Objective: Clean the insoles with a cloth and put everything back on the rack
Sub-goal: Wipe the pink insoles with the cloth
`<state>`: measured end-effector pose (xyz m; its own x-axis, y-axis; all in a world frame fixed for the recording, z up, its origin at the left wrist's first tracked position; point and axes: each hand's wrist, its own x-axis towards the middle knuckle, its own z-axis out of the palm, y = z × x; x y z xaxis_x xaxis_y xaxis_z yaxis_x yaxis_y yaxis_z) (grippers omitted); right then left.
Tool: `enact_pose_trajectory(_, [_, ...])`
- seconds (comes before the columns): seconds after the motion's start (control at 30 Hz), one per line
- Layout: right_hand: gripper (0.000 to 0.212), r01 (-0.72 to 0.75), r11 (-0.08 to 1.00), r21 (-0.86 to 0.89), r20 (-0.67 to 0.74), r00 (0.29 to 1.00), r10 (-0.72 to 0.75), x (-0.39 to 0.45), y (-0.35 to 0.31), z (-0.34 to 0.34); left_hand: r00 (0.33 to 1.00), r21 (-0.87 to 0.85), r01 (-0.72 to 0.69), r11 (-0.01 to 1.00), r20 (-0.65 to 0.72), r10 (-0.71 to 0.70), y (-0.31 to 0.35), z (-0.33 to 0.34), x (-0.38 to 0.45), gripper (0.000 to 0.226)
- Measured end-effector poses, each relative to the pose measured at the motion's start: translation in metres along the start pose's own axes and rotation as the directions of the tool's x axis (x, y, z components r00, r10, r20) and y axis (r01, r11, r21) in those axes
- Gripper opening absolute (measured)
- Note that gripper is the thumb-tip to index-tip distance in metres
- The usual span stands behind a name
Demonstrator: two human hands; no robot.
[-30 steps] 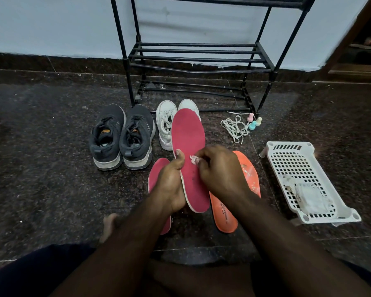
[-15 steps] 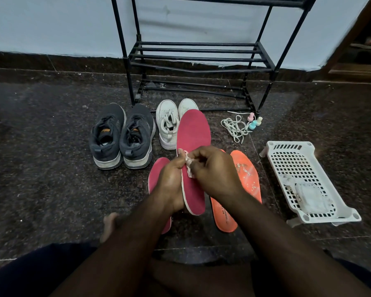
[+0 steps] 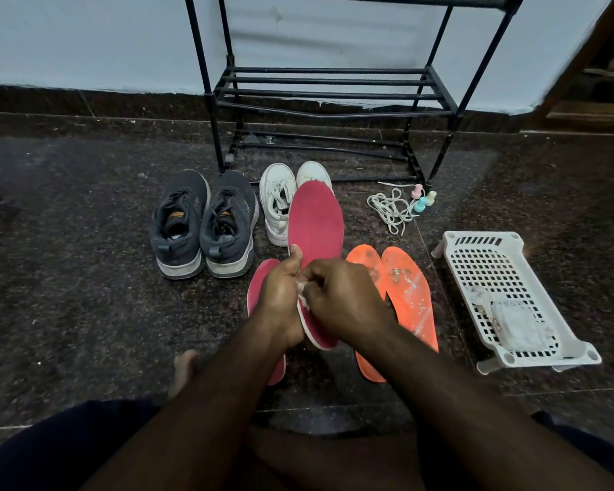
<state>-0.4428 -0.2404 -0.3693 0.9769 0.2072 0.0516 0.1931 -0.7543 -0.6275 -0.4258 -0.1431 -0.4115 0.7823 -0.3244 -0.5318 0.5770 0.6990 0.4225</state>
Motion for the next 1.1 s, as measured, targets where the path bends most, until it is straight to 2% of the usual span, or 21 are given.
enact_pose_trajectory(0.17, [0.009, -0.003, 0.999, 0.044, 0.288, 0.958, -0.01, -0.009, 0.0, -0.018, 0.996, 0.018, -0.059, 0.998, -0.072, 0.06, 0.009, 0.004, -0.002, 0.075])
enact_pose_trajectory(0.23, [0.01, -0.008, 0.995, 0.104, 0.318, 0.948, -0.025, -0.009, 0.002, -0.027, 0.997, 0.025, -0.061, 0.998, -0.042, 0.062, 0.011, 0.005, -0.002, 0.078])
enact_pose_trajectory(0.33, [0.009, -0.09, 0.952, 0.293, 0.184, 0.982, 0.037, -0.002, 0.007, -0.036, 0.998, 0.031, -0.061, 0.998, 0.028, 0.06, 0.012, 0.007, -0.007, 0.071])
enact_pose_trajectory(0.37, [0.01, -0.085, 0.949, 0.304, 0.112, 0.992, 0.053, 0.001, 0.01, -0.038, 0.997, 0.016, -0.064, 0.998, 0.042, 0.064, 0.012, 0.007, -0.006, 0.07])
enact_pose_trajectory(0.43, [0.013, -0.004, 0.989, 0.15, -0.029, 1.0, 0.008, 0.006, 0.017, -0.04, 0.994, -0.015, -0.088, 0.996, 0.058, 0.089, 0.011, 0.005, -0.004, 0.068])
enact_pose_trajectory(0.5, [0.017, 0.092, 0.995, -0.034, -0.088, 0.992, -0.095, 0.006, 0.019, -0.036, 0.992, -0.022, -0.112, 0.993, 0.064, 0.113, 0.009, 0.0, 0.001, 0.07])
enact_pose_trajectory(0.6, [0.027, 0.186, 0.972, -0.143, -0.017, 0.982, -0.19, 0.006, 0.016, -0.026, 0.992, 0.019, -0.113, 0.993, 0.053, 0.112, 0.006, -0.004, 0.007, 0.072])
enact_pose_trajectory(0.77, [0.021, 0.182, 0.953, -0.244, 0.198, 0.971, -0.134, 0.0, 0.008, -0.019, 0.992, 0.025, -0.127, 0.992, 0.0, 0.127, 0.011, -0.004, 0.006, 0.07])
enact_pose_trajectory(0.83, [0.018, 0.175, 0.963, -0.203, 0.273, 0.955, -0.116, -0.006, 0.005, -0.02, 0.989, 0.015, -0.14, 0.99, -0.035, 0.14, 0.014, -0.003, 0.007, 0.067])
enact_pose_trajectory(0.9, [0.017, 0.118, 0.99, -0.082, 0.275, 0.957, -0.091, -0.008, 0.004, -0.025, 0.986, 0.009, -0.158, 0.987, -0.052, 0.158, 0.016, -0.002, 0.005, 0.064])
enact_pose_trajectory(1.0, [0.019, -0.012, 0.989, 0.146, 0.165, 0.986, -0.012, -0.002, 0.007, -0.033, 0.987, 0.019, -0.162, 0.987, -0.021, 0.162, 0.015, 0.001, 0.0, 0.066])
enact_pose_trajectory(1.1, [0.021, 0.006, 0.982, 0.188, 0.005, 1.0, -0.007, 0.001, 0.008, -0.032, 0.989, 0.037, -0.149, 0.988, 0.025, 0.148, 0.011, 0.002, 0.0, 0.064])
